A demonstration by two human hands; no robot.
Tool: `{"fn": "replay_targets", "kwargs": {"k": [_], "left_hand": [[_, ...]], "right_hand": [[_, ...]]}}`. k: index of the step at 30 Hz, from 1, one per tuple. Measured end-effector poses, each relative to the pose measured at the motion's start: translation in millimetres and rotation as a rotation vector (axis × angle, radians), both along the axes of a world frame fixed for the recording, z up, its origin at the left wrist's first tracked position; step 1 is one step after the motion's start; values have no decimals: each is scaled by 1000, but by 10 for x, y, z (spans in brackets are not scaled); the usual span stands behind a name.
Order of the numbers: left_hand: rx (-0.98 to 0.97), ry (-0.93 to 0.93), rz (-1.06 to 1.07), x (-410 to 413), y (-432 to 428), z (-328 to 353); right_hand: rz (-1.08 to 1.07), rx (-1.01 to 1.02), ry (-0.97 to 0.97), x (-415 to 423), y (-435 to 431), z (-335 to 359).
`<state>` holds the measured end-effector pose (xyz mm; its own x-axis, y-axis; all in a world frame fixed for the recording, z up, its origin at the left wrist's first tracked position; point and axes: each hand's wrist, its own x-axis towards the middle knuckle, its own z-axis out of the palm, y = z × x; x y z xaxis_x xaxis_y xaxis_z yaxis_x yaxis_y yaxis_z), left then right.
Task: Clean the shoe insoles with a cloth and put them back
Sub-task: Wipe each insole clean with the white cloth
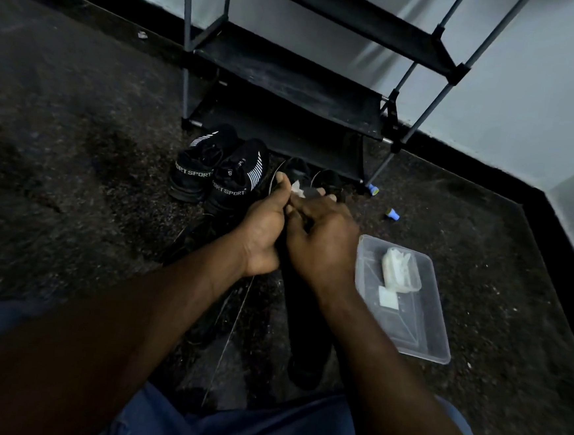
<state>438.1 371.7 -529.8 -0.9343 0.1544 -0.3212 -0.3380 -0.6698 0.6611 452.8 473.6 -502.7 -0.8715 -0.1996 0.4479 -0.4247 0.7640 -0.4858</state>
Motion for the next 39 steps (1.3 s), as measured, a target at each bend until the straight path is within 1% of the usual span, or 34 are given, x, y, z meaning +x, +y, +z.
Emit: {"fn": "replay_targets", "kwargs": {"k": [3, 4, 6, 8, 10, 13, 15, 17, 19, 21, 23, 26, 28, 30, 35, 37, 39], "left_hand": [[-45, -17, 11, 17, 7, 8], [-60, -22, 20, 25, 17, 11], [-74, -29, 31, 30, 35, 13], [-78, -32, 40, 28, 35, 19], [-57, -29, 39, 33, 18, 42], [-48, -15, 29, 30, -16, 57], [-58, -16, 34, 34, -18, 64], [-54, -35, 40, 42, 10, 71], [-60, -51, 51, 62, 42, 87], [-71, -49, 53, 81, 64, 83], [-72, -51, 62, 85, 79, 64], [-50, -57, 51, 57, 48, 44], [-50, -41, 34, 34, 4, 32], [-62, -45, 37, 29, -35, 22], [-70, -66, 44, 25, -31, 70], [-56, -70, 42, 37, -16, 85], [-48, -63, 36, 73, 15, 92]], "right_hand": [[-138, 155, 63, -48, 69, 33], [-196, 167, 54, -91, 95, 40], [-255, 113, -12, -166, 121, 60], [-220, 7, -47, -175, 87, 64], [-145, -49, -23, -106, 20, 30], [-43, -3, -11, 64, -64, -55], [-88, 100, 31, 90, -61, -66], [-192, 171, 73, 25, -17, -50], [-275, 159, 57, -68, 26, -14], [-303, 124, -21, -145, 49, 31], [-262, 66, -85, -155, 35, 54], [-133, -56, -78, -45, -35, 32], [-70, -60, -70, 69, -88, -21], [-60, -30, -56, 125, -97, -67], [-167, 152, 33, 59, -50, -57], [-234, 172, 39, -24, -46, 7], [-302, 131, -9, -114, -30, 71]]}}
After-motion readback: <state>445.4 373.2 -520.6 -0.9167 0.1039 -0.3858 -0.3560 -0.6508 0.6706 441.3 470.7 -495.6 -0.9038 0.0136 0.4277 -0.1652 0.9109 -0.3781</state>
